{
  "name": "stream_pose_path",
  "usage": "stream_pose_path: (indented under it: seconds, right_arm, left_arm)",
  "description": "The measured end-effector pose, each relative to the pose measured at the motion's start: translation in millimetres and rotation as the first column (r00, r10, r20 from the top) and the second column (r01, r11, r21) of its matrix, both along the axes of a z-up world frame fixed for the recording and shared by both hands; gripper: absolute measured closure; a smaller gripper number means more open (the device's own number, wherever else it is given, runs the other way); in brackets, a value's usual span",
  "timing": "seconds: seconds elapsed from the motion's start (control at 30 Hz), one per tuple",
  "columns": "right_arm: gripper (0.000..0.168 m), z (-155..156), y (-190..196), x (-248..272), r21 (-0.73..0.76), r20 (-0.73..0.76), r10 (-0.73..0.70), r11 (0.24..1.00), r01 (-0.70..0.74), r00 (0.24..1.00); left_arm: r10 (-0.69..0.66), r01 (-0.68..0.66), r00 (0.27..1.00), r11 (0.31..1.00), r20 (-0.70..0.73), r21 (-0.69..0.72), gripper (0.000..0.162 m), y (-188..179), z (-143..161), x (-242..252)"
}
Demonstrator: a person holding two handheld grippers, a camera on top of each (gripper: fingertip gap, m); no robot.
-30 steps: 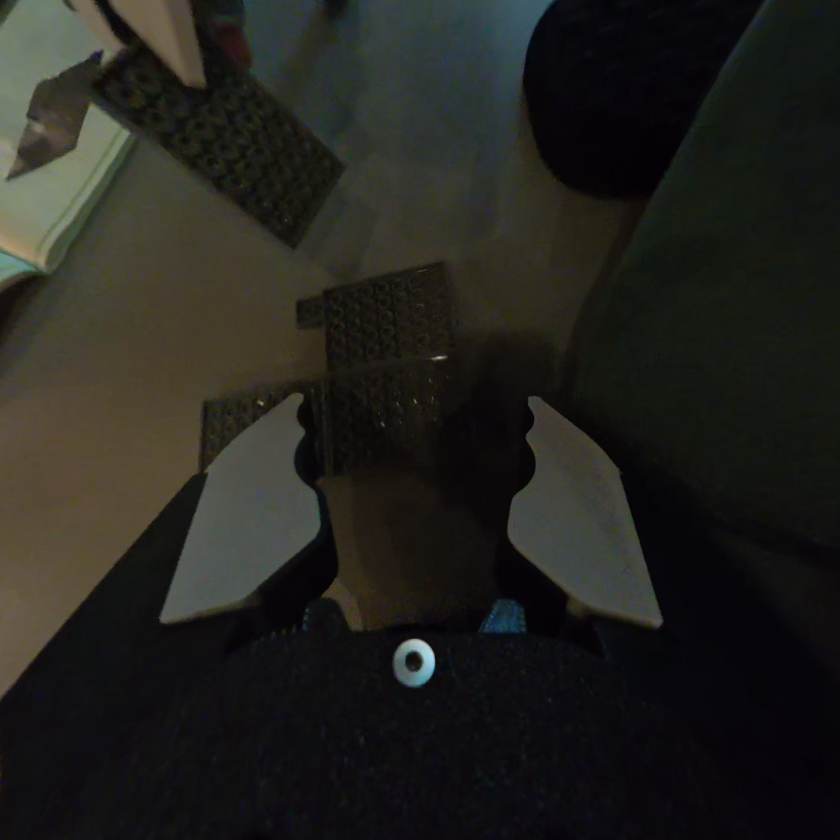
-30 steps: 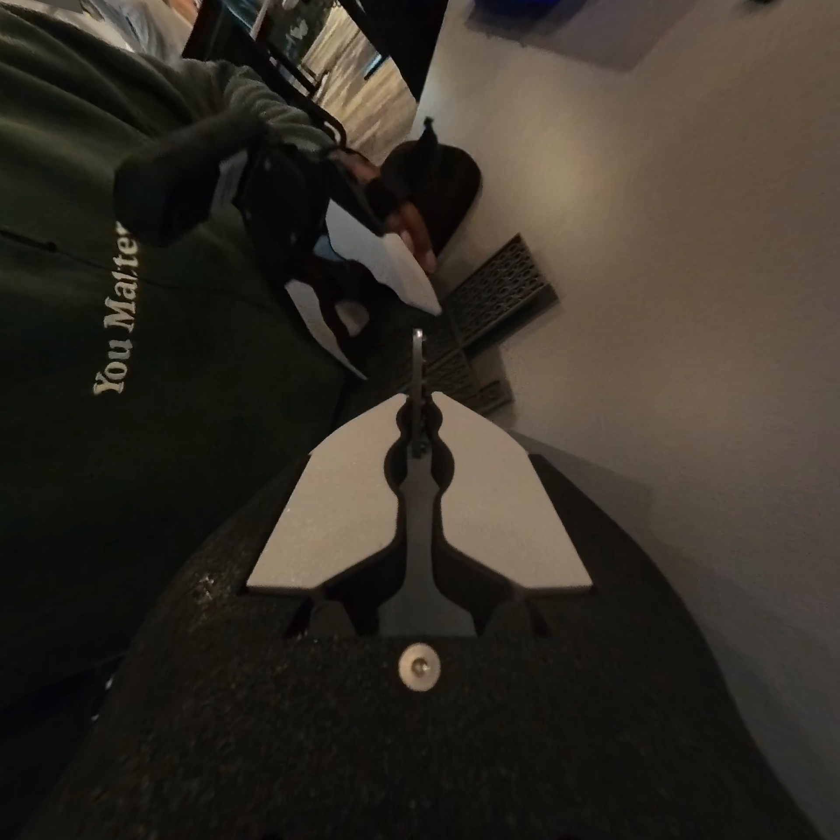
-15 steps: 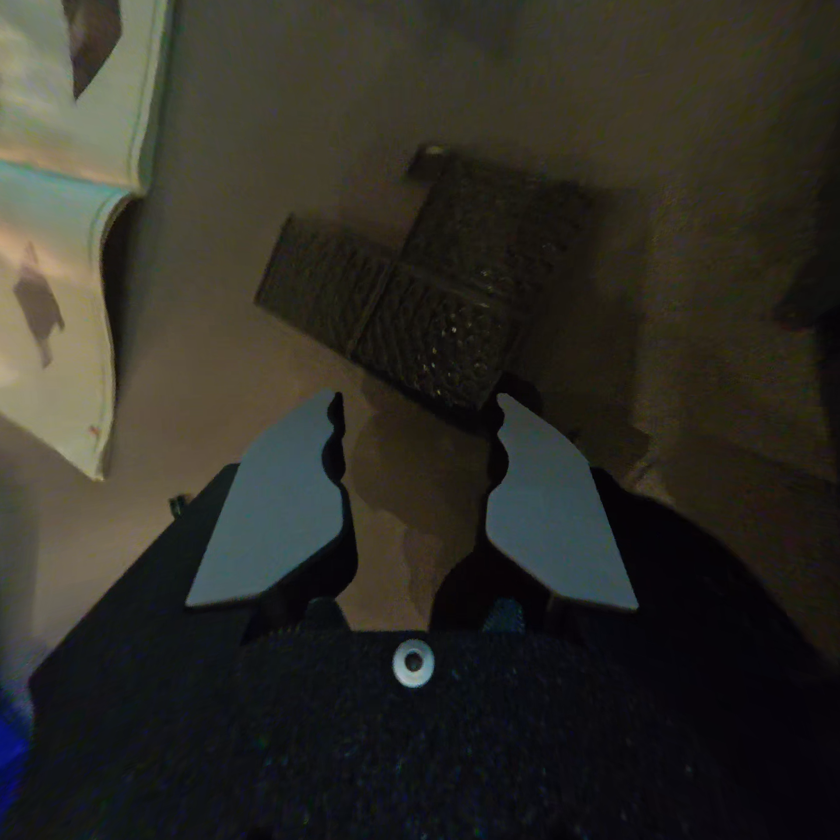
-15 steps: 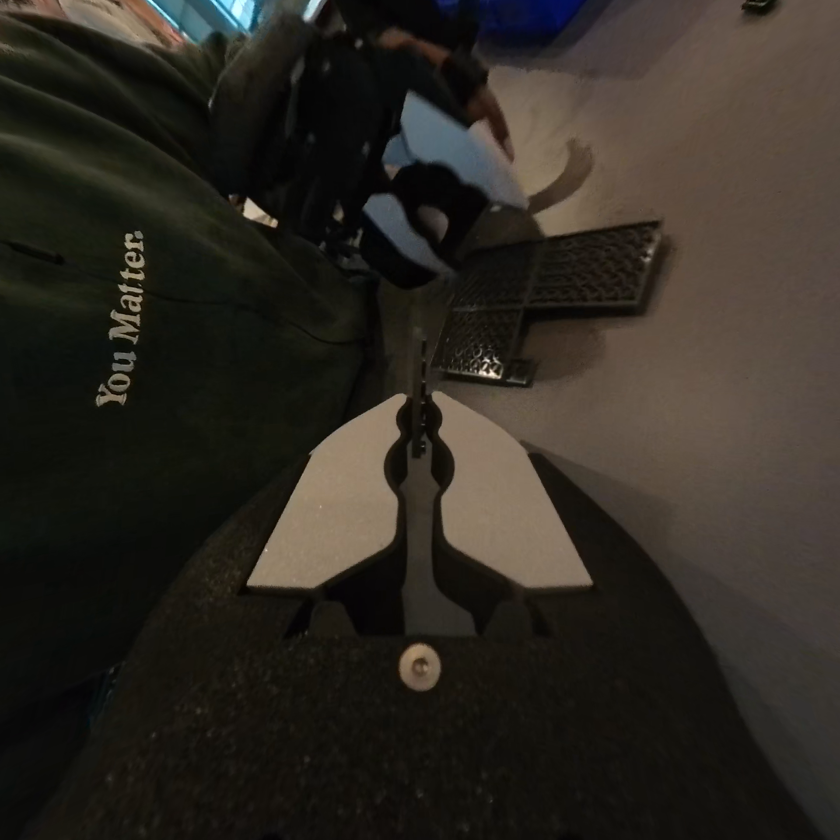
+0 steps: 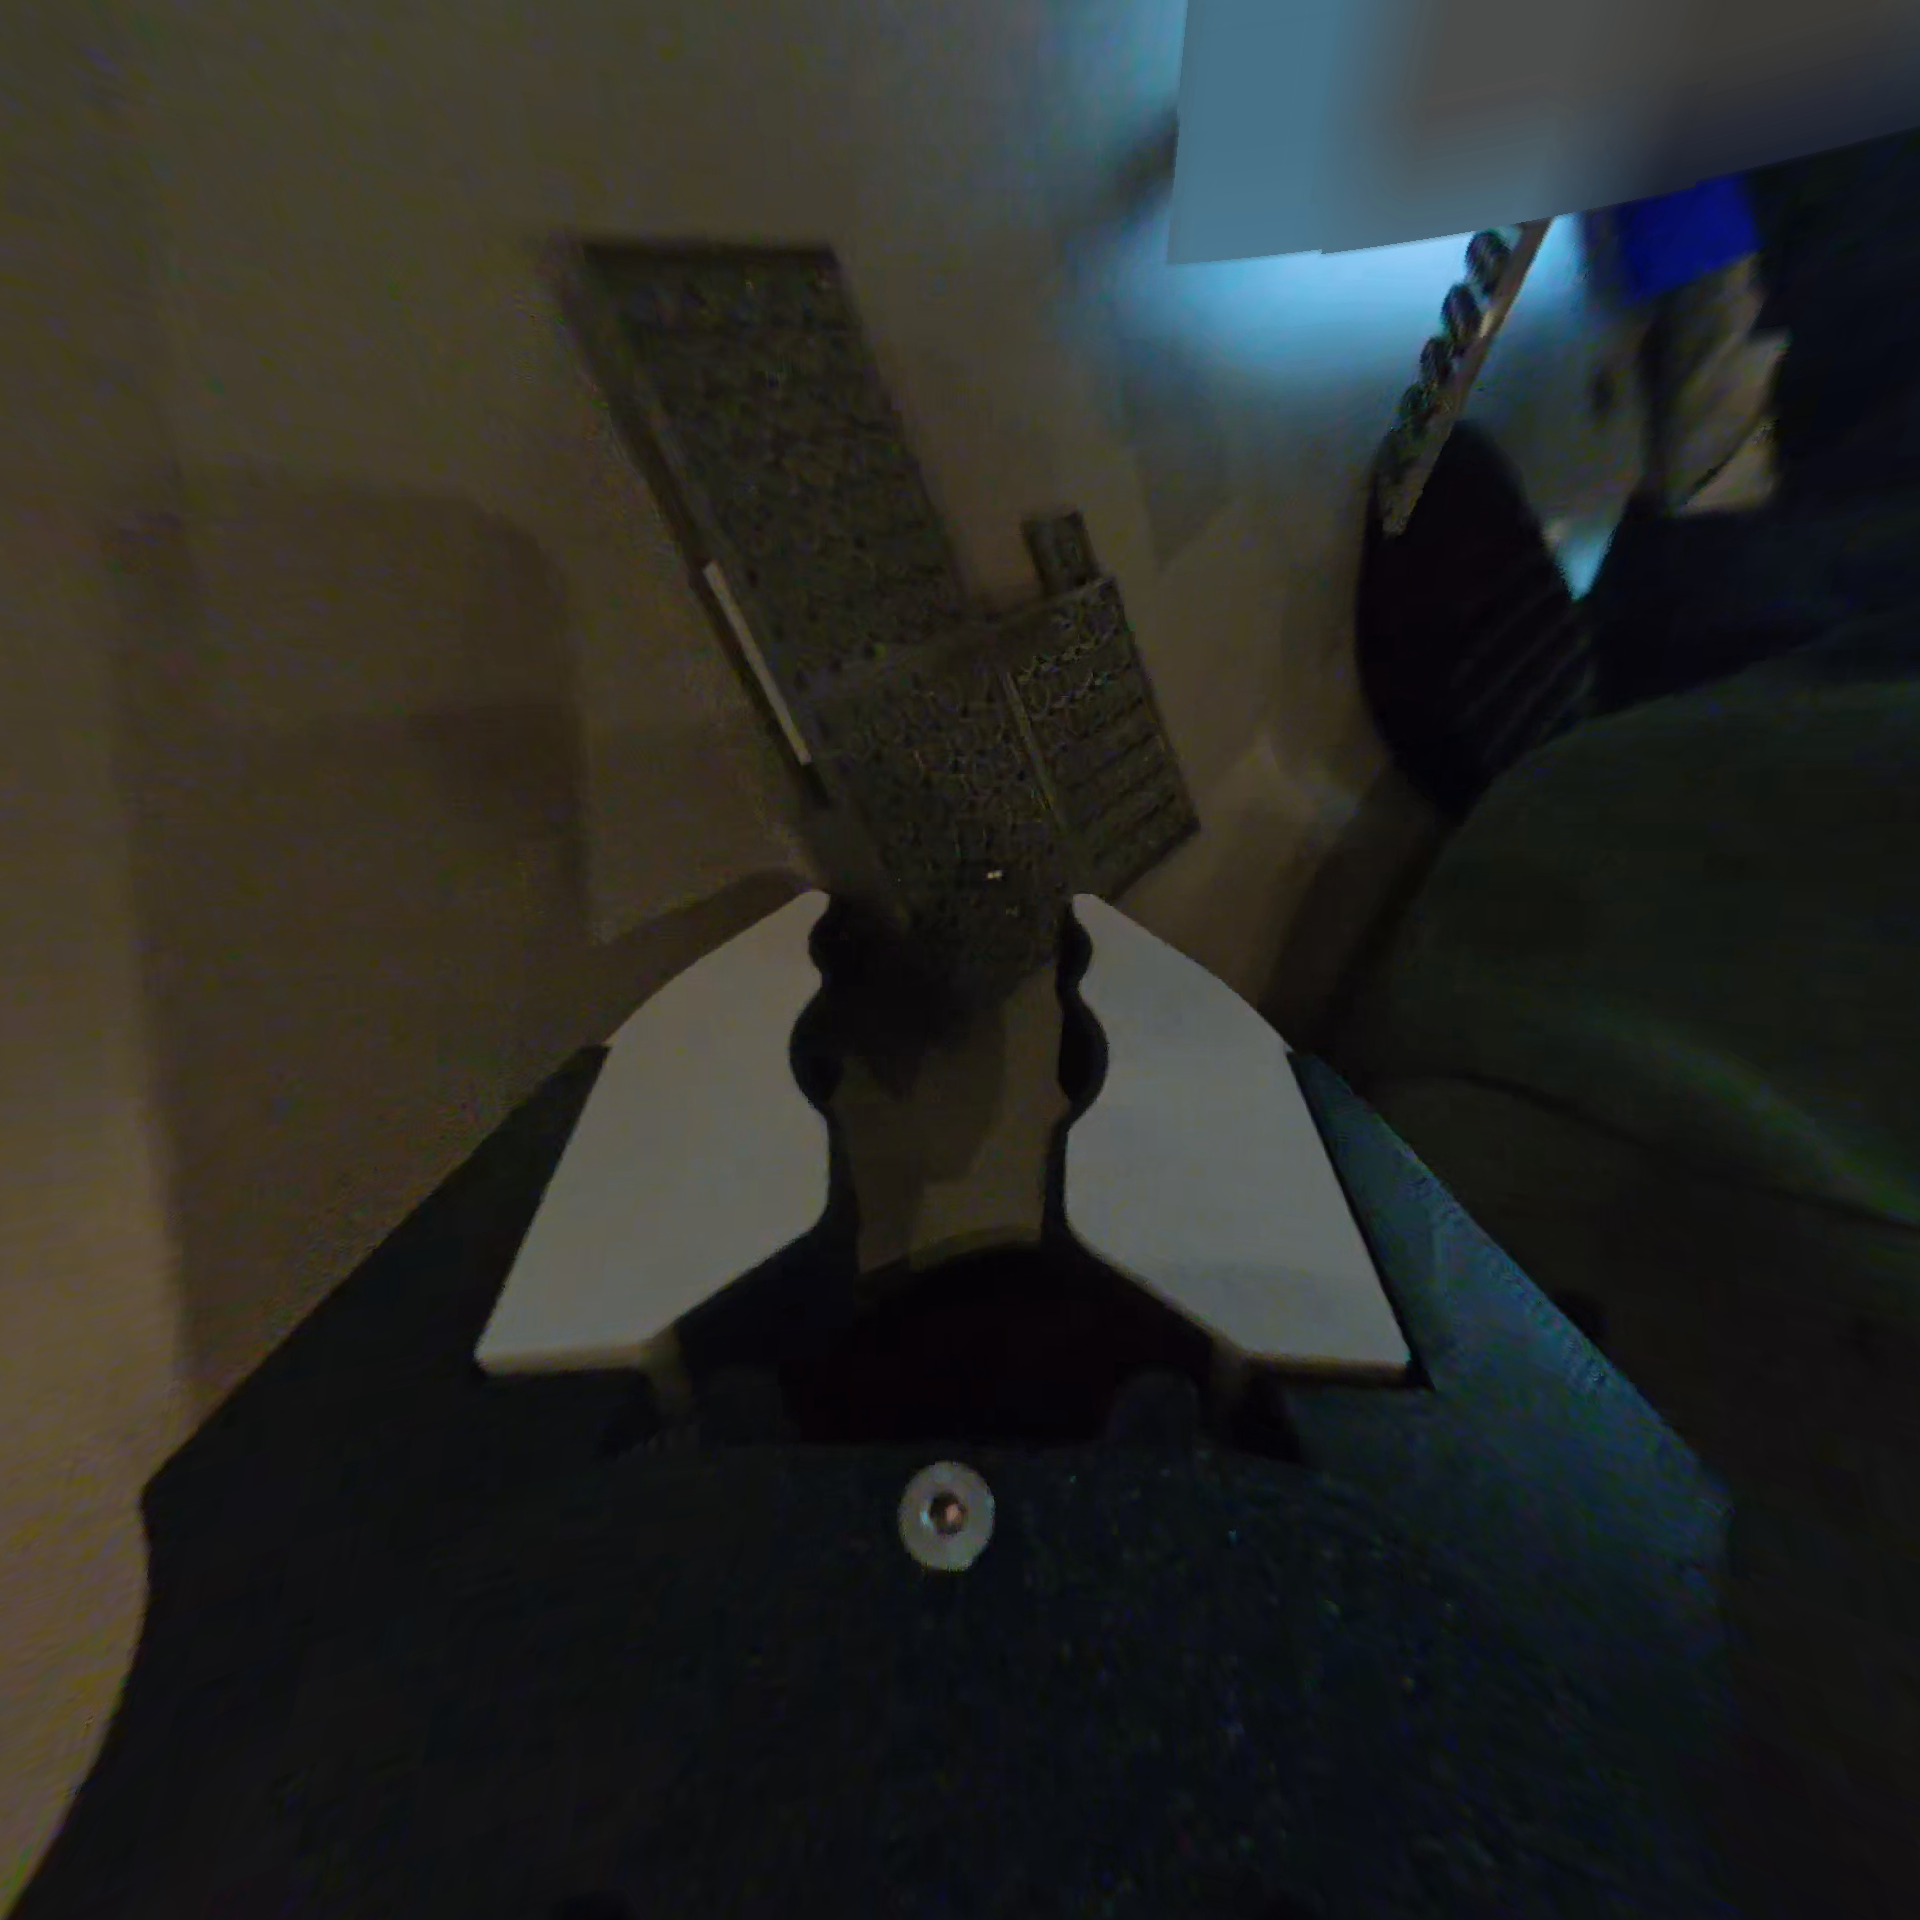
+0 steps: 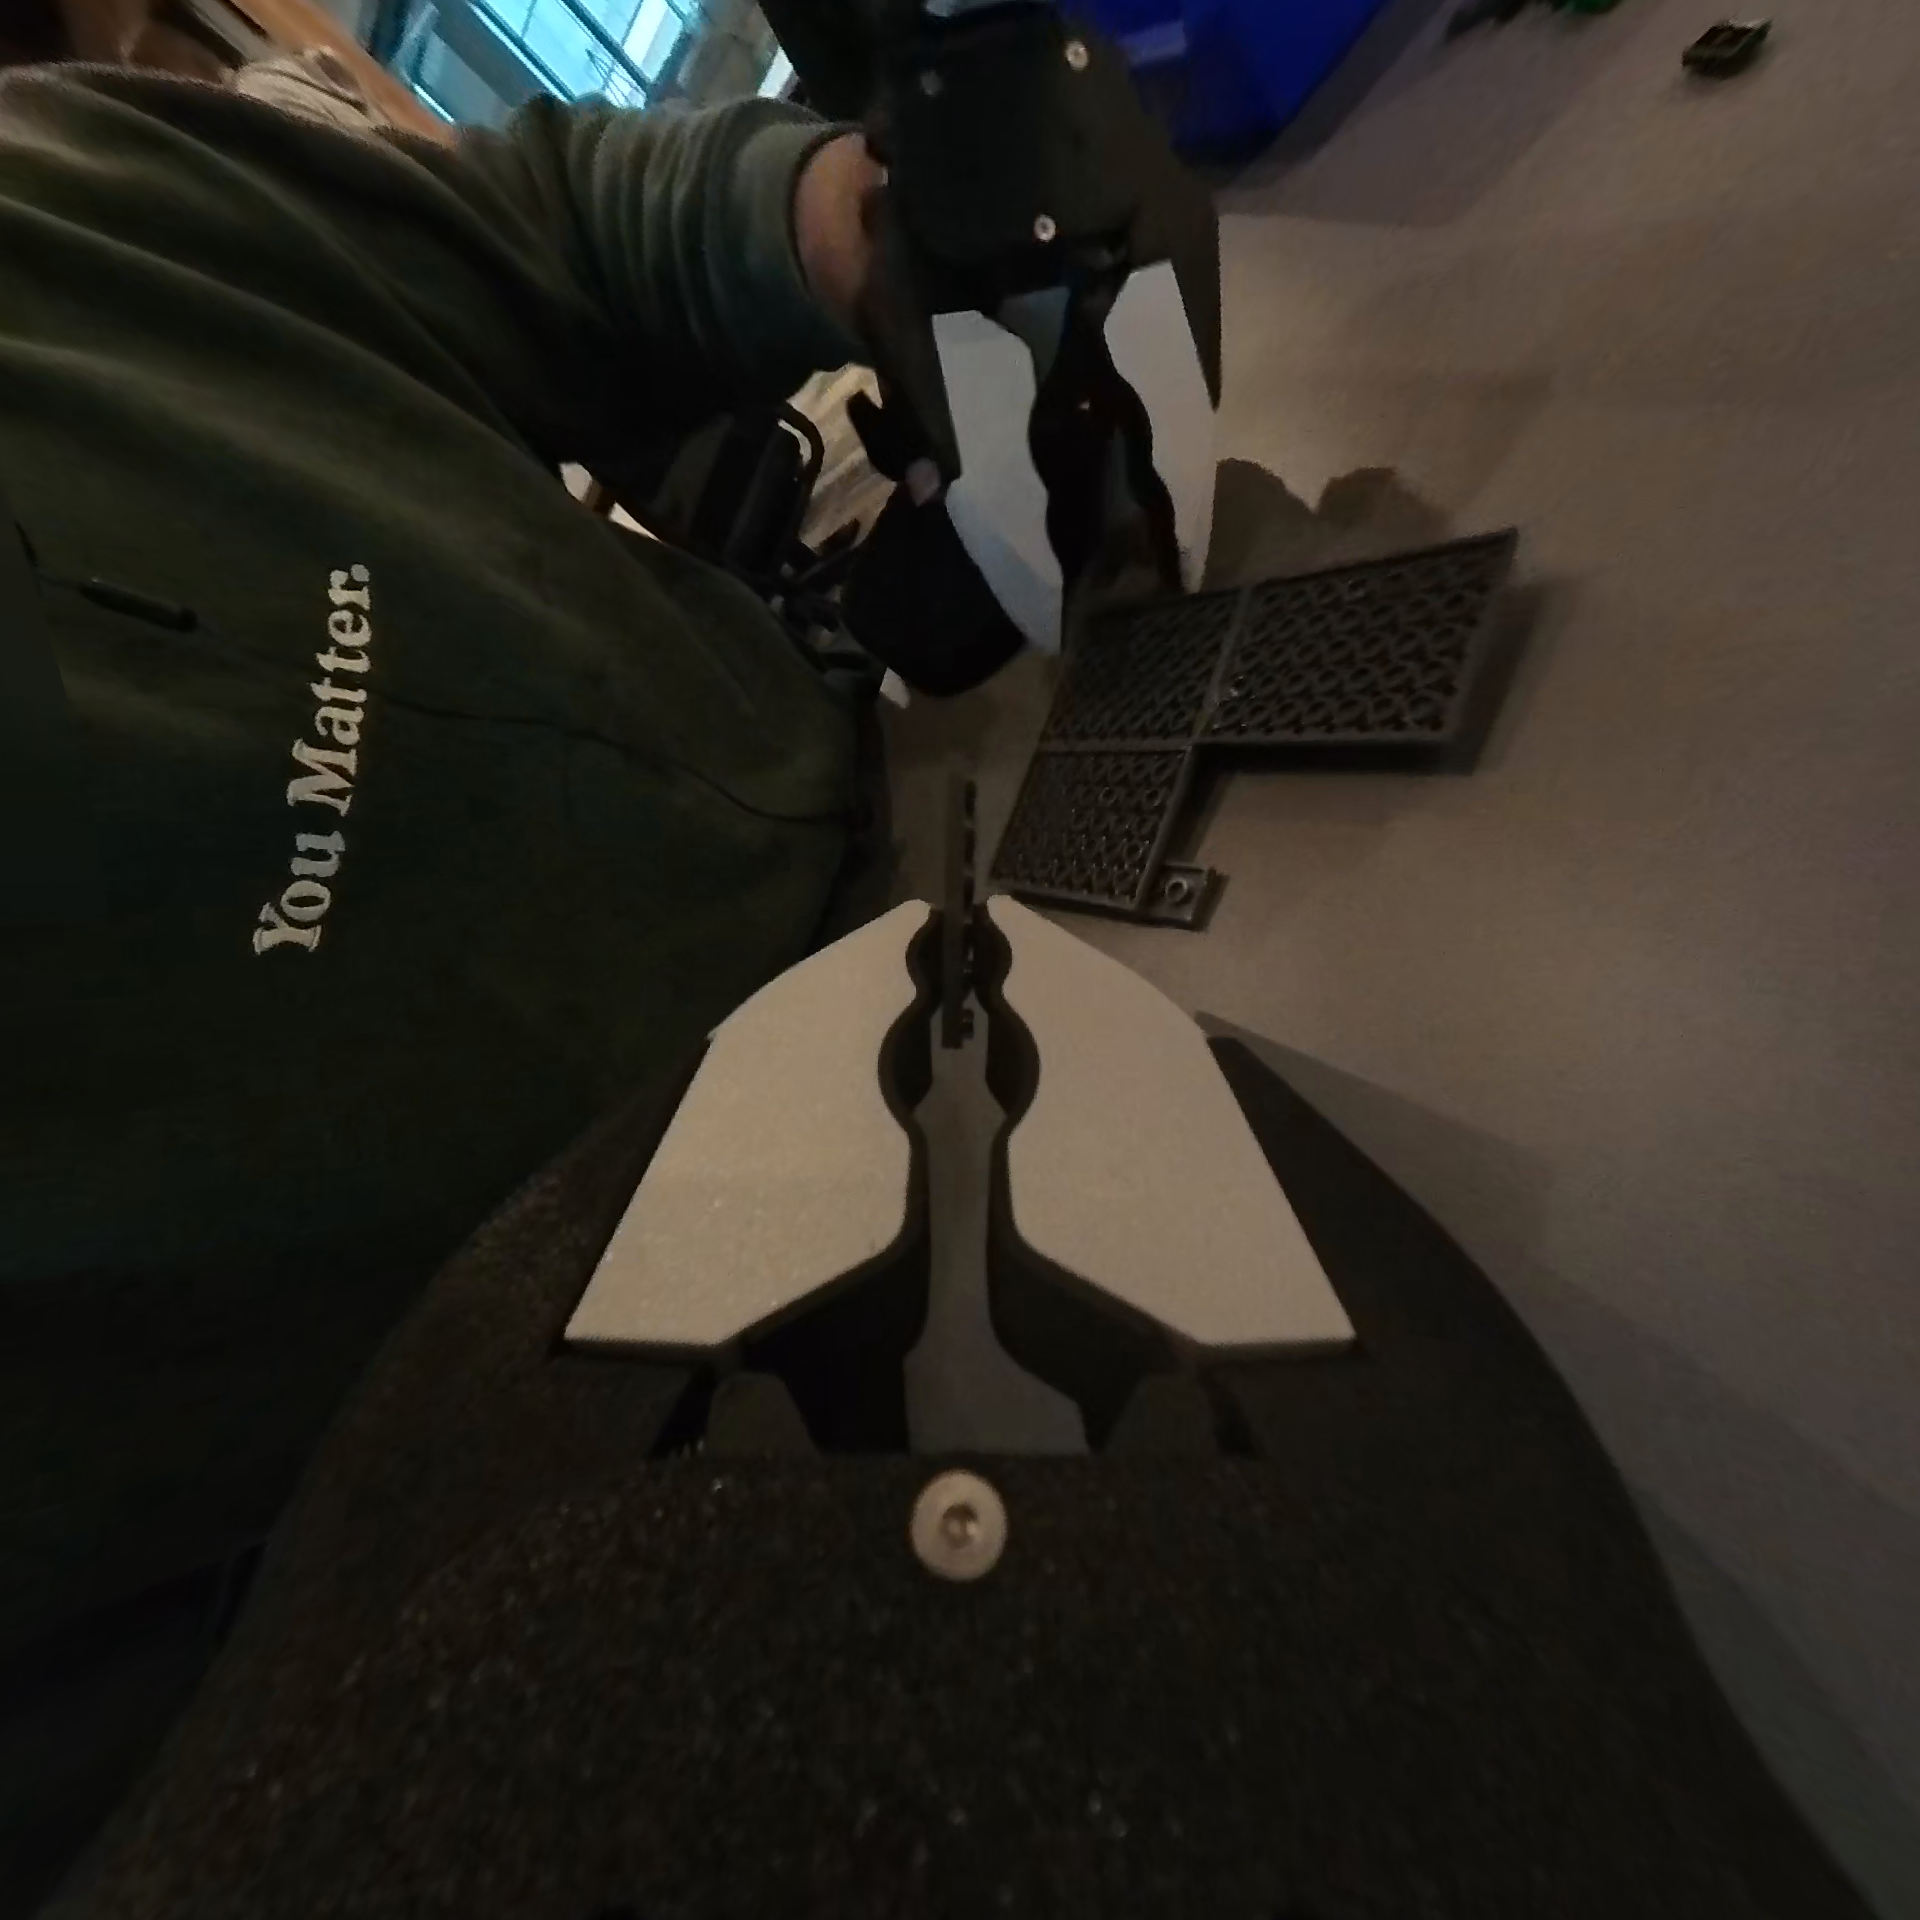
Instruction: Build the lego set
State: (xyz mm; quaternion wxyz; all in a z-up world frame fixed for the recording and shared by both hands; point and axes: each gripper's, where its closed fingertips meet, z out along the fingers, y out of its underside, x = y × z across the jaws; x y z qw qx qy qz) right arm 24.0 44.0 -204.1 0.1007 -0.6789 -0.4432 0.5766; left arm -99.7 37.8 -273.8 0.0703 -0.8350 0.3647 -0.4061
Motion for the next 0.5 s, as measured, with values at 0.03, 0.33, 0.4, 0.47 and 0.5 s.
stream_pose_path:
  seconds: [0.03,0.33,0.4,0.47,0.5]
  right_arm:
    - [0.164,-0.1,0.6,0.5,-0.005,-0.006,-0.001,1.000,0.001,1.000]
    - [0.164,-4.6,5.4,0.2,-0.031,-0.046,-0.008,1.000,0.006,0.999]
    - [0.164,-4.7,5.8,-0.6,-0.033,-0.057,-0.006,0.999,0.004,0.998]
    - [0.164,-6.1,6.2,-1.0,-0.035,-0.063,-0.007,0.999,0.004,0.998]
    - [0.164,-6.9,6.1,-0.9,-0.037,-0.065,-0.007,0.999,0.005,0.998]
  left_arm:
    - [0.016,-0.016,1.000,0.999,0.006,-0.030,0.125,0.0,0.0,0.1]
    - [0.029,-0.027,1.000,0.989,0.009,-0.145,0.141,-8.9,-3.9,9.5]
    - [0.039,-0.035,0.999,0.985,0.020,-0.170,0.147,-8.9,-4.8,13.4]
    - [0.039,-0.034,0.999,0.984,0.029,-0.175,0.149,-8.3,-4.2,17.3]
    - [0.040,-0.033,0.999,0.985,0.034,-0.171,0.151,-7.3,-3.3,18.8]
